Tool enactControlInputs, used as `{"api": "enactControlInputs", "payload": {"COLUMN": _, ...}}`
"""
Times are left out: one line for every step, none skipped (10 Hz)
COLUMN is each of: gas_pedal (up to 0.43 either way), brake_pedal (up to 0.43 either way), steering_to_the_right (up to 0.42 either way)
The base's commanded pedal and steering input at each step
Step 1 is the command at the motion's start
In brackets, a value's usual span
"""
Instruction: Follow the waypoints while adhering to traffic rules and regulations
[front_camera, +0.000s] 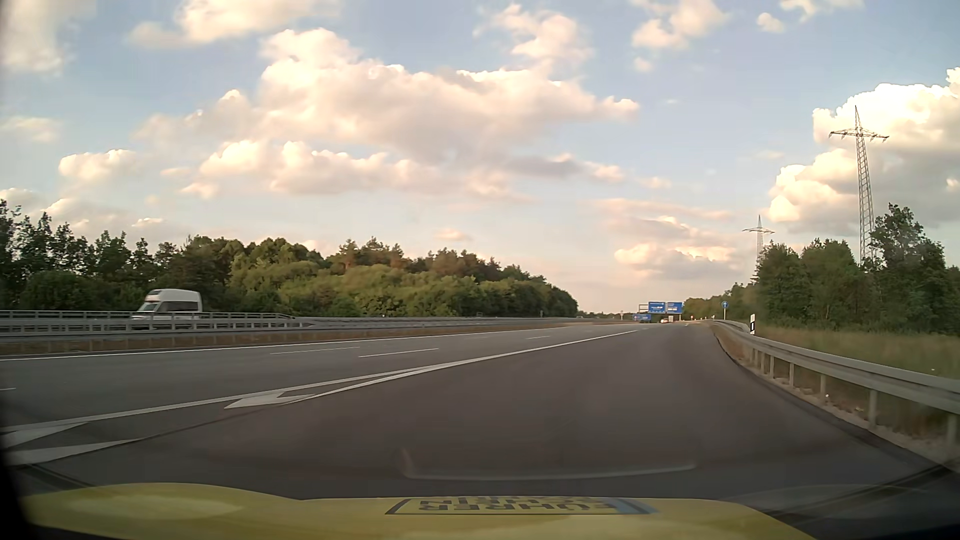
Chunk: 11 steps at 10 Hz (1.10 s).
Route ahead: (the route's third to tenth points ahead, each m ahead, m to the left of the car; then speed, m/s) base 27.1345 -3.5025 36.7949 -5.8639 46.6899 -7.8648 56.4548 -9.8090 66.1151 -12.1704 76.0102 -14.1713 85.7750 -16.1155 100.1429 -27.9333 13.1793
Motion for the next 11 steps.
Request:
{"api": "enactControlInputs", "payload": {"gas_pedal": 0.268, "brake_pedal": 0.0, "steering_to_the_right": 0.11}}
{"api": "enactControlInputs", "payload": {"gas_pedal": 0.28, "brake_pedal": 0.0, "steering_to_the_right": 0.101}}
{"api": "enactControlInputs", "payload": {"gas_pedal": 0.287, "brake_pedal": 0.0, "steering_to_the_right": 0.095}}
{"api": "enactControlInputs", "payload": {"gas_pedal": 0.311, "brake_pedal": 0.0, "steering_to_the_right": 0.086}}
{"api": "enactControlInputs", "payload": {"gas_pedal": 0.319, "brake_pedal": 0.0, "steering_to_the_right": 0.081}}
{"api": "enactControlInputs", "payload": {"gas_pedal": 0.35, "brake_pedal": 0.0, "steering_to_the_right": 0.076}}
{"api": "enactControlInputs", "payload": {"gas_pedal": 0.378, "brake_pedal": 0.0, "steering_to_the_right": 0.072}}
{"api": "enactControlInputs", "payload": {"gas_pedal": 0.39, "brake_pedal": 0.0, "steering_to_the_right": 0.073}}
{"api": "enactControlInputs", "payload": {"gas_pedal": 0.429, "brake_pedal": 0.0, "steering_to_the_right": 0.072}}
{"api": "enactControlInputs", "payload": {"gas_pedal": 0.441, "brake_pedal": 0.0, "steering_to_the_right": 0.071}}
{"api": "enactControlInputs", "payload": {"gas_pedal": 0.449, "brake_pedal": 0.0, "steering_to_the_right": 0.065}}
